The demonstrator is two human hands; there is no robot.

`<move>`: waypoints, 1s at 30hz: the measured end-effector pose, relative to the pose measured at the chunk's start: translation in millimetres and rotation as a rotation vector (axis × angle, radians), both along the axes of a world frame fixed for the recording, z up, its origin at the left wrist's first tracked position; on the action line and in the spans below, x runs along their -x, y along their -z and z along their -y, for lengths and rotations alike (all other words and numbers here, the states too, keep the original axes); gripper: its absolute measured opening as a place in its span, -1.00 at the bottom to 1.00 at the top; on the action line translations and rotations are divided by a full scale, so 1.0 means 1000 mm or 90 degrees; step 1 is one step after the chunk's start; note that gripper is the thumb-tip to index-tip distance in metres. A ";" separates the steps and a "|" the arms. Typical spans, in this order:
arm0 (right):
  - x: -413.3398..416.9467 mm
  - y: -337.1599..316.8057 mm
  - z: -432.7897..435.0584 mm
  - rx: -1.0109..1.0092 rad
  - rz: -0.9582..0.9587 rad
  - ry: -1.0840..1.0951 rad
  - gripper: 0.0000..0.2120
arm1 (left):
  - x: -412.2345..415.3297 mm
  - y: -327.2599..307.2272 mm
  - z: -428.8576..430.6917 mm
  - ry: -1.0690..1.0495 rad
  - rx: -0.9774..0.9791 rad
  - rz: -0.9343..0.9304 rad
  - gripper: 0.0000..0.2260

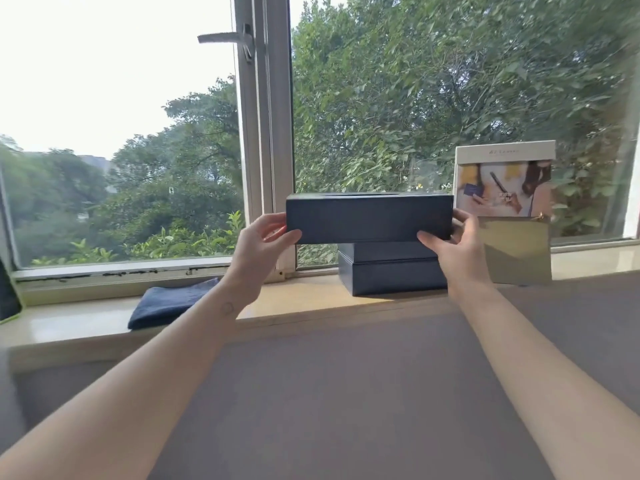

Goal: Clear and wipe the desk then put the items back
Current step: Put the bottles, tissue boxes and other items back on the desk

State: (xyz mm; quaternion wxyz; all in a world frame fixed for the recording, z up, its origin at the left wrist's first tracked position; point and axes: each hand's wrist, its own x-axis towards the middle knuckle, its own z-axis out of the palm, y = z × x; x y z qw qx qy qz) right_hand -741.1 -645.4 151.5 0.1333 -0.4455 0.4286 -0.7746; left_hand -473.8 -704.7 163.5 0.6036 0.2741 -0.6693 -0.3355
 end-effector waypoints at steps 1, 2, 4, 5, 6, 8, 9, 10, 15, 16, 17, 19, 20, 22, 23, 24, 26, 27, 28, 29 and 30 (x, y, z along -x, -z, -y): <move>-0.007 0.003 -0.005 0.005 0.000 -0.015 -0.57 | -0.010 0.003 -0.006 0.002 -0.003 -0.019 -0.76; -0.016 0.007 -0.009 0.007 -0.001 -0.031 -0.59 | -0.020 0.007 -0.012 0.000 -0.005 -0.036 -0.76; -0.034 0.016 -0.019 0.010 -0.004 -0.057 -0.61 | -0.042 0.013 -0.024 -0.017 0.000 -0.048 -0.76; -0.043 0.020 -0.024 0.013 -0.003 -0.070 -0.61 | -0.053 0.017 -0.030 -0.029 0.004 -0.043 -0.76; -0.054 0.025 -0.028 0.014 0.003 -0.084 -0.61 | -0.064 0.022 -0.037 -0.040 0.007 -0.038 -0.75; -0.074 0.035 -0.036 0.013 0.016 -0.115 -0.60 | -0.086 0.034 -0.052 -0.055 0.006 -0.029 -0.73; -0.084 0.040 -0.040 0.011 0.020 -0.133 -0.60 | -0.098 0.041 -0.059 -0.068 0.006 -0.023 -0.73; -0.094 0.046 -0.043 0.010 0.022 -0.152 -0.59 | -0.110 0.048 -0.068 -0.084 0.006 -0.017 -0.73; -0.150 0.076 -0.062 0.014 0.014 -0.243 -0.60 | -0.167 0.082 -0.114 -0.160 -0.005 -0.029 -0.75; -0.162 0.082 -0.066 0.013 0.022 -0.260 -0.60 | -0.178 0.086 -0.123 -0.177 -0.006 -0.030 -0.74; -0.173 0.089 -0.069 0.009 0.027 -0.276 -0.61 | -0.189 0.090 -0.132 -0.193 -0.007 -0.029 -0.73; -0.194 0.101 -0.075 -0.001 0.039 -0.310 -0.61 | -0.211 0.096 -0.150 -0.221 -0.009 -0.027 -0.72; -0.205 0.106 -0.078 -0.006 0.044 -0.327 -0.61 | -0.221 0.099 -0.160 -0.235 -0.009 -0.023 -0.72; -0.226 0.114 -0.084 -0.013 0.052 -0.356 -0.60 | -0.241 0.106 -0.180 -0.265 -0.004 -0.014 -0.73; -0.236 0.117 -0.088 -0.014 0.055 -0.367 -0.60 | -0.250 0.111 -0.190 -0.278 -0.003 -0.015 -0.73; -0.246 0.119 -0.092 -0.015 0.058 -0.378 -0.59 | -0.258 0.115 -0.201 -0.291 -0.002 -0.018 -0.74; -0.265 0.123 -0.100 -0.021 0.058 -0.405 -0.60 | -0.275 0.123 -0.221 -0.322 -0.006 -0.016 -0.75; -0.274 0.125 -0.104 -0.024 0.056 -0.422 -0.60 | -0.284 0.126 -0.230 -0.335 -0.006 -0.013 -0.75; -0.284 0.128 -0.108 -0.026 0.055 -0.438 -0.60 | -0.292 0.129 -0.240 -0.346 -0.007 -0.015 -0.74; -0.294 0.130 -0.111 -0.029 0.054 -0.452 -0.60 | -0.300 0.131 -0.249 -0.358 -0.008 -0.019 -0.74; -0.304 0.133 -0.114 -0.031 0.055 -0.468 -0.60 | -0.309 0.134 -0.258 -0.370 -0.008 -0.024 -0.73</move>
